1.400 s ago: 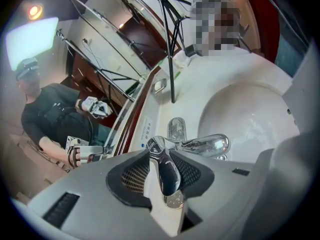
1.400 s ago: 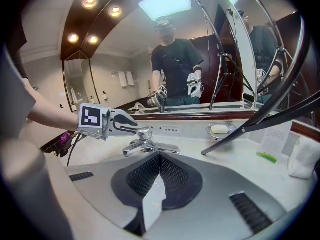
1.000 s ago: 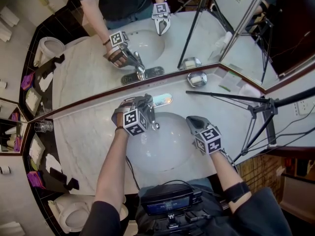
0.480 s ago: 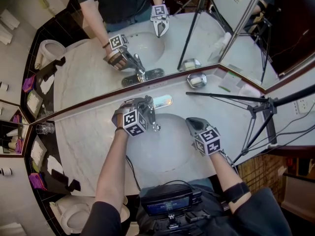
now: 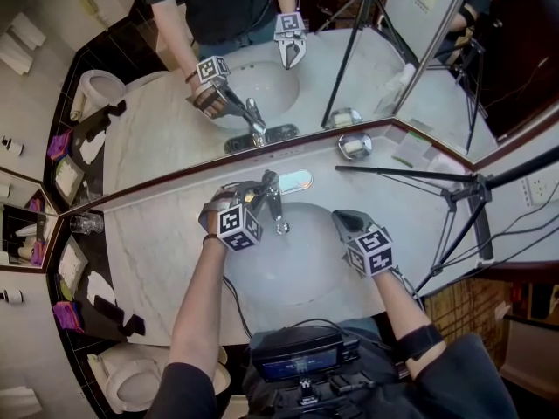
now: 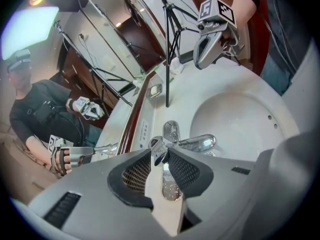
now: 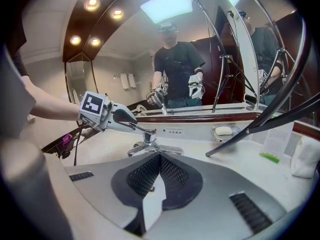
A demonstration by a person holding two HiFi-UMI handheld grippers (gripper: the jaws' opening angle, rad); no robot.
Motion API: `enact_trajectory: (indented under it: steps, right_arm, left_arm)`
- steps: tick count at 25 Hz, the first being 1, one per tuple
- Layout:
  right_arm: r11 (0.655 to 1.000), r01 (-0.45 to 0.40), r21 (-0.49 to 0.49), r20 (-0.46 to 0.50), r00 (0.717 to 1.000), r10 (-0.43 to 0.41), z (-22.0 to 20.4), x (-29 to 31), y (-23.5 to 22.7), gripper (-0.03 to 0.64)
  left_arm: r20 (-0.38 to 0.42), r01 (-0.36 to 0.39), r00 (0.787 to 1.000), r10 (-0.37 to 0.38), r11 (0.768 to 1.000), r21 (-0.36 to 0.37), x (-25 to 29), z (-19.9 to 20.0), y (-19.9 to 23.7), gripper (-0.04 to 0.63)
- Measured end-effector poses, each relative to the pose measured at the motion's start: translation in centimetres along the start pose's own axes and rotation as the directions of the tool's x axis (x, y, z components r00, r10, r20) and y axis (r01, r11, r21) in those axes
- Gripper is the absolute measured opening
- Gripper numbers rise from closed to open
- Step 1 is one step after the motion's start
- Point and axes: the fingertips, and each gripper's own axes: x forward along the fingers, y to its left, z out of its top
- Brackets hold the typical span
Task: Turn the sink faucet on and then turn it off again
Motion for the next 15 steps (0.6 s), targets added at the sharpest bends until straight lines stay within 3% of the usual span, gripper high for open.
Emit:
enact_trajectory:
  steps: [3, 5, 7, 9, 11, 13, 15]
  right_arm:
    - [1.000, -0.011, -0.008, 0.006, 1.000, 0.011, 0.3, 0.3, 0.7, 0.018]
    - [1.000, -0.018, -0.015, 0.011, 1.000, 0.018, 0.6, 0.5, 1.1, 0.018]
    - [0.999, -0.026, -0.024, 0.016, 1.000, 0.026, 1.0, 0.6, 1.6, 0.018]
    - [0.999, -0.034, -0.034, 0.021, 0.999, 0.035, 1.5, 0.7, 2.1, 0.018]
    - [0.998, -0.041, -0.044, 0.028, 0.999, 0.042, 2.0, 0.8, 2.6, 0.018]
    - [0.997, -0.047, -0.054, 0.035, 0.998, 0.049, 2.5, 0.8, 3.0, 0.018]
    - [0.997, -0.052, -0.063, 0.040, 0.998, 0.054, 2.9, 0.8, 3.3, 0.018]
  left_arm:
    - [-0.005, -0.030, 1.000, 0.030, 1.000, -0.002, -1.8, -0.9, -0.5, 0.095]
    - [-0.005, -0.074, 0.997, 0.074, 0.997, -0.013, -3.3, -1.5, -0.5, 0.033]
    - [0.005, -0.115, 0.993, 0.115, 0.991, -0.062, -4.9, -1.9, -0.4, 0.005]
    - [0.028, -0.145, 0.988, 0.152, 0.975, -0.167, -6.6, -2.1, -0.1, 0.004]
    - [0.061, -0.165, 0.979, 0.195, 0.933, -0.321, -8.5, -2.1, 0.4, 0.003]
    - [0.088, -0.175, 0.966, 0.245, 0.862, -0.477, -10.4, -2.3, 0.7, 0.003]
    - [0.105, -0.176, 0.952, 0.289, 0.793, -0.583, -12.0, -2.5, 0.6, 0.003]
